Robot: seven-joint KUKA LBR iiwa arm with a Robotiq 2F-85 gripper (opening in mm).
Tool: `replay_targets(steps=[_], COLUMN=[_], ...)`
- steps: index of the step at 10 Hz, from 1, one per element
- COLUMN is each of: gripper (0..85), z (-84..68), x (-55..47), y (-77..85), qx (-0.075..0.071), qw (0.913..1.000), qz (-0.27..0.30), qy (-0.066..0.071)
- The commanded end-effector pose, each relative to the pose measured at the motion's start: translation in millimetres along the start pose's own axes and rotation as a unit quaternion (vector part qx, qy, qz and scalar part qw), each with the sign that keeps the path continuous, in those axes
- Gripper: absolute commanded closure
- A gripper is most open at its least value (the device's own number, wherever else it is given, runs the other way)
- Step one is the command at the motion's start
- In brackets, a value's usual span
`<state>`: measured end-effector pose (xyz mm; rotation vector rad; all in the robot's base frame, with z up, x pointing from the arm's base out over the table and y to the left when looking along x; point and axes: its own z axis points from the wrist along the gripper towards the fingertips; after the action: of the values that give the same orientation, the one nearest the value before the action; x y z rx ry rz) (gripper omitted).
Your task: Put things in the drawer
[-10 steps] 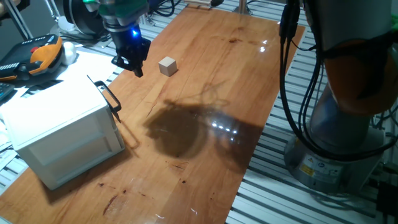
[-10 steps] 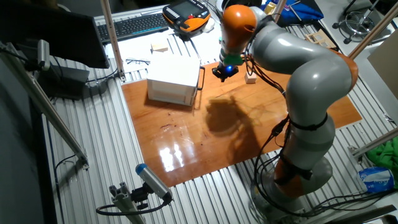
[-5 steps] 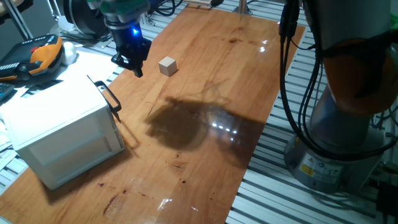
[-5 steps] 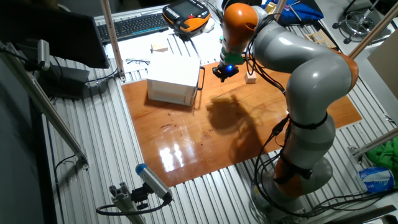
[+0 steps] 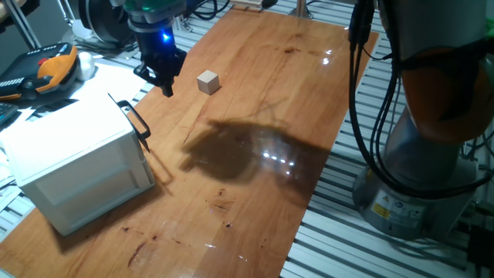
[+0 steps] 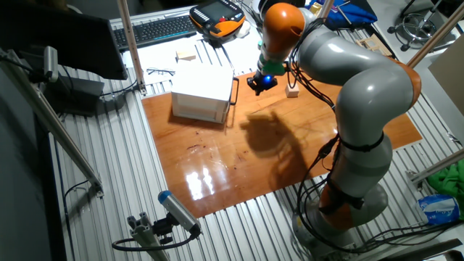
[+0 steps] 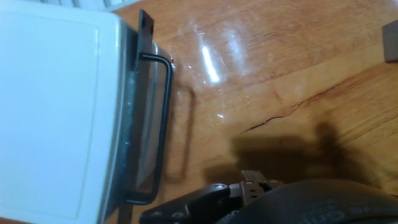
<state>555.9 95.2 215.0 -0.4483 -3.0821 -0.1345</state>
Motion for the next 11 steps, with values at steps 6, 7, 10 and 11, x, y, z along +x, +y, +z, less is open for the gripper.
replay_targets(steps=[6,7,10,11], gripper=[85.0,85.0,85.0,85.0], z=[1.5,4.1,6.9,8.0], x=[-2.0,-1.7,-5.0,-7.1], y=[35.5,39.5,45.1,47.6], qx=[0.001,-0.003,-0.016,-0.019], qw=[0.9993,0.9991,0.9988,0.9985], qz=[0.037,0.041,0.046,0.050], qy=[0.001,-0.001,-0.007,-0.007])
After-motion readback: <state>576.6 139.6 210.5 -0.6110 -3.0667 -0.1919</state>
